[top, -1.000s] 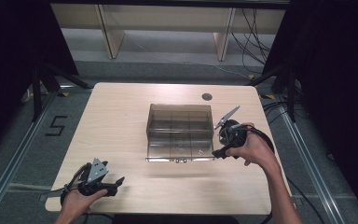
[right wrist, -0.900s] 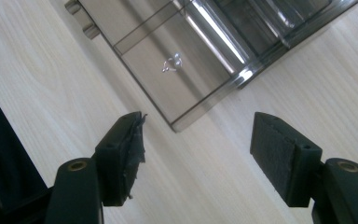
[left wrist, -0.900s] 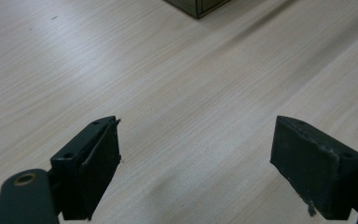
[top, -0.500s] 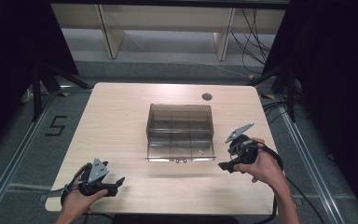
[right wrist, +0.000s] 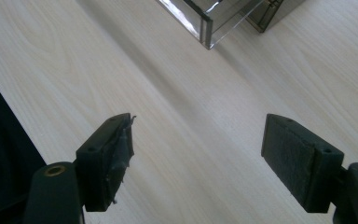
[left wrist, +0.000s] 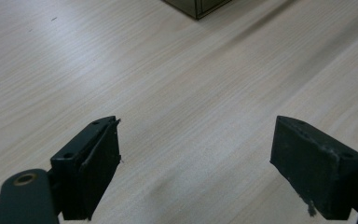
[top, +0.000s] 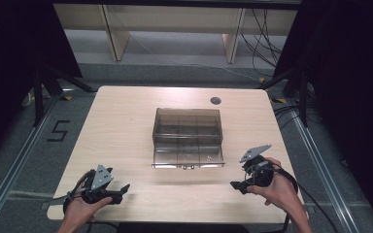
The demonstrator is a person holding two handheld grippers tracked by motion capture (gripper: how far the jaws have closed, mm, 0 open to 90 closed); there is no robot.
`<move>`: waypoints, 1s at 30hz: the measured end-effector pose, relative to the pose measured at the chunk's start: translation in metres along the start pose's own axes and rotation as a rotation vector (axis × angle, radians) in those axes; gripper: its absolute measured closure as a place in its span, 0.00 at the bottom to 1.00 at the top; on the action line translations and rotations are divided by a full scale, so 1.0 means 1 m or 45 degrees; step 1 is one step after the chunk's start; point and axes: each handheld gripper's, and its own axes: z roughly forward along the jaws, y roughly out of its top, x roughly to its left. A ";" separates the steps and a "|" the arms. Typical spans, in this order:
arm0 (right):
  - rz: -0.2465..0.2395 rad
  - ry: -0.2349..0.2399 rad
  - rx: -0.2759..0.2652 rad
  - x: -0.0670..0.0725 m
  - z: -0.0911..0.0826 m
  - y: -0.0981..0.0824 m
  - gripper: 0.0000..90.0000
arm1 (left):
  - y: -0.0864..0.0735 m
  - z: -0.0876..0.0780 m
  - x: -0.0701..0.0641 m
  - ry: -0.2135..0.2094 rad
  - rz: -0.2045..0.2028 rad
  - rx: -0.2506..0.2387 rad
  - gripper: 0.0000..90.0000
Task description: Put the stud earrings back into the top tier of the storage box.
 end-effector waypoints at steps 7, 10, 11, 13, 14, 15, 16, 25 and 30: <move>0.011 0.005 -0.045 0.008 0.009 -0.014 0.27 | 0.000 -0.001 0.000 -0.014 0.004 -0.007 0.17; 0.001 0.023 -0.072 0.007 0.015 -0.022 0.26 | 0.000 0.000 -0.001 0.004 0.004 -0.001 0.17; 0.025 0.003 -0.073 0.008 0.018 -0.025 0.26 | 0.000 0.000 0.000 0.000 0.006 -0.001 0.17; 0.038 0.008 -0.094 0.008 0.024 -0.030 0.26 | 0.000 0.000 0.000 -0.007 0.003 0.002 0.17; 0.036 0.004 -0.106 0.008 0.026 -0.033 0.26 | 0.000 0.000 0.000 -0.002 0.005 -0.003 0.17; 0.030 0.014 -0.116 0.007 0.028 -0.037 0.26 | 0.000 0.000 -0.001 -0.011 0.005 -0.002 0.17; 0.030 0.014 -0.101 0.006 0.028 -0.039 0.26 | 0.000 0.001 -0.001 -0.023 -0.006 -0.003 0.17; 0.021 -0.010 -0.138 0.008 0.037 -0.056 0.24 | -0.001 0.002 -0.002 -0.029 -0.021 -0.003 0.17; 0.002 -0.002 -0.132 0.007 0.040 -0.059 0.22 | 0.000 0.001 -0.001 -0.017 -0.001 -0.005 0.17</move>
